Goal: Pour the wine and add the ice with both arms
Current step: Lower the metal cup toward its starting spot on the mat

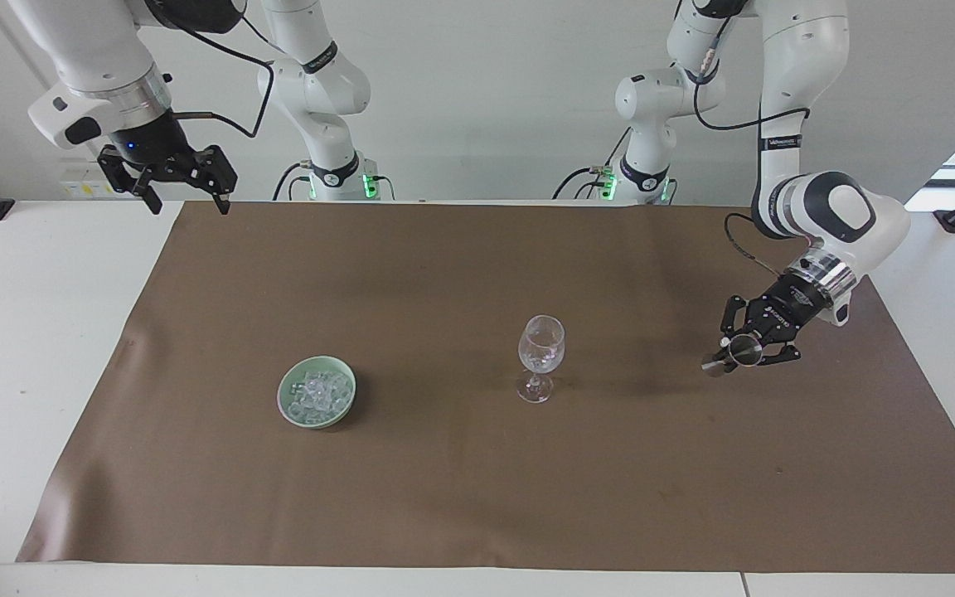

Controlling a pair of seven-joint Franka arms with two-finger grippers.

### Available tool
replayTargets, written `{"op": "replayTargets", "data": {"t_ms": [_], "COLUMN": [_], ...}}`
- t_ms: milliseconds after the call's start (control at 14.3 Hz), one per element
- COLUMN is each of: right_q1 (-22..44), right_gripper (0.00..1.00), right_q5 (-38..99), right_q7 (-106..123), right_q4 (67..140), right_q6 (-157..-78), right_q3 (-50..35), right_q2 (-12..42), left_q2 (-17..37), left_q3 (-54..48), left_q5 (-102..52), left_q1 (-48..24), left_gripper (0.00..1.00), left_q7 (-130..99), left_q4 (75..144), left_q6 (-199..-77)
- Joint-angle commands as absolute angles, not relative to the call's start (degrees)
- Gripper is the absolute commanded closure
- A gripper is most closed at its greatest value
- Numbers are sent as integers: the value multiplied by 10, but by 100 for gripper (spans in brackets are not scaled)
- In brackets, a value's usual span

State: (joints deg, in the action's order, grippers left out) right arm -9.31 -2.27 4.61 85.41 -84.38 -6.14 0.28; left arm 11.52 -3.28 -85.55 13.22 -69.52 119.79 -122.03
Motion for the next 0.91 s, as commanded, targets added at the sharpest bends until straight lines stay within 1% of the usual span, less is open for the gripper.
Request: {"op": "replayTargets", "data": {"t_ms": [0, 210, 490, 839], "right_q1": [-95, -95, -95, -95], "right_gripper": [0, 0, 0, 0], "right_q5": [-13, -13, -13, -13], "right_q7": [39, 39, 39, 39], "right_q4": [867, 867, 867, 867], "right_q6": [-847, -847, -847, -847], "right_q3": [-62, -63, -62, -62], "right_q2": [-8, -8, -8, -8], "left_q2": [141, 161, 163, 189], "left_q3": [-39, -38, -38, -38], "left_q5": [-876, -875, -875, -875], "left_q1": [169, 195, 201, 235], "left_gripper": [100, 100, 100, 100], "left_q7": [-662, -622, -578, -500], "left_q4": [1198, 1200, 1219, 1224], "left_q6": [-1170, -1130, -1130, -1107]}}
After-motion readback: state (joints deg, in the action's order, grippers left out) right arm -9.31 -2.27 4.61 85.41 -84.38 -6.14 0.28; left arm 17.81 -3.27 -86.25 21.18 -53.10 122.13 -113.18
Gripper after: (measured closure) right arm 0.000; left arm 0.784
